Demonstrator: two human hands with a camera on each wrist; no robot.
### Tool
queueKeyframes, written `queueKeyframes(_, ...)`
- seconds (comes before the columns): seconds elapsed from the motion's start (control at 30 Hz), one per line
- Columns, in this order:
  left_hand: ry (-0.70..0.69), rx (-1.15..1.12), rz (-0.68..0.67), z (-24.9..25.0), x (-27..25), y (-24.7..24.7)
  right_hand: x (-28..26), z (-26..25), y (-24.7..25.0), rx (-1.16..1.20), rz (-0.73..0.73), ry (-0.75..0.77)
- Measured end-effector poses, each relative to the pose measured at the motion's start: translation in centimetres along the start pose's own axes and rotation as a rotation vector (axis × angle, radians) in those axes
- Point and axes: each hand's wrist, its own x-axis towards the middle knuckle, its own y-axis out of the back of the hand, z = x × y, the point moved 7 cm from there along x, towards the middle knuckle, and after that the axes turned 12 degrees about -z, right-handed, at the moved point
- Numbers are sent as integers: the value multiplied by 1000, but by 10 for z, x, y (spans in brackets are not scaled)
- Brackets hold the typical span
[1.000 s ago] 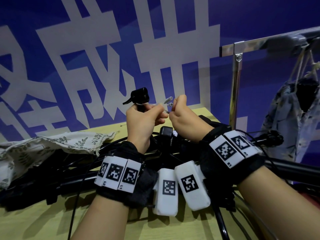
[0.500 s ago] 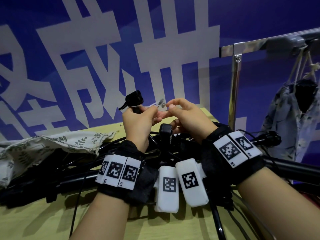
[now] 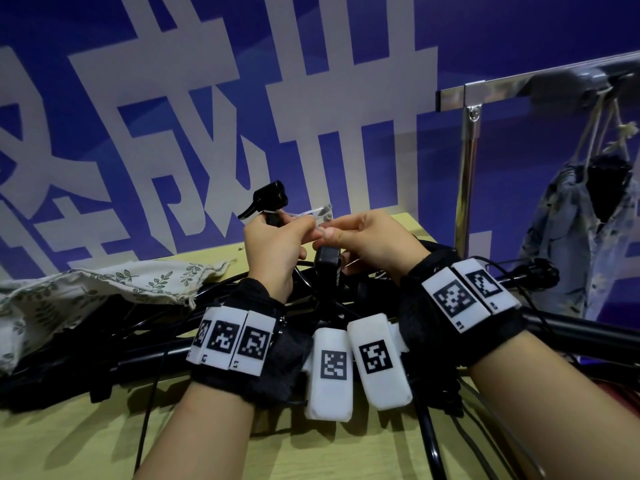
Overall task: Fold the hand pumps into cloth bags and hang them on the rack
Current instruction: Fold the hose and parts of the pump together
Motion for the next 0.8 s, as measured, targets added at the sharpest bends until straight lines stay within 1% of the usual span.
queueKeyframes(0.17,23,74,-55,1,-3,-5,1,2,1,-32,8,-14)
queueKeyframes(0.37,55,-2,-96,-3,-3,-11,4,8,8,-16,62,-57)
queueKeyframes(0.53,8,15,-85,2,-5,-11,1,4,5,-34,40,-62)
queueKeyframes(0.67,30,-29,-81,1,-6,-11,-3,3,9,45,41,-132)
queueKeyframes(0.8,36,-57,-69,2,-5,-9,-14,-3,16,11,10,-202)
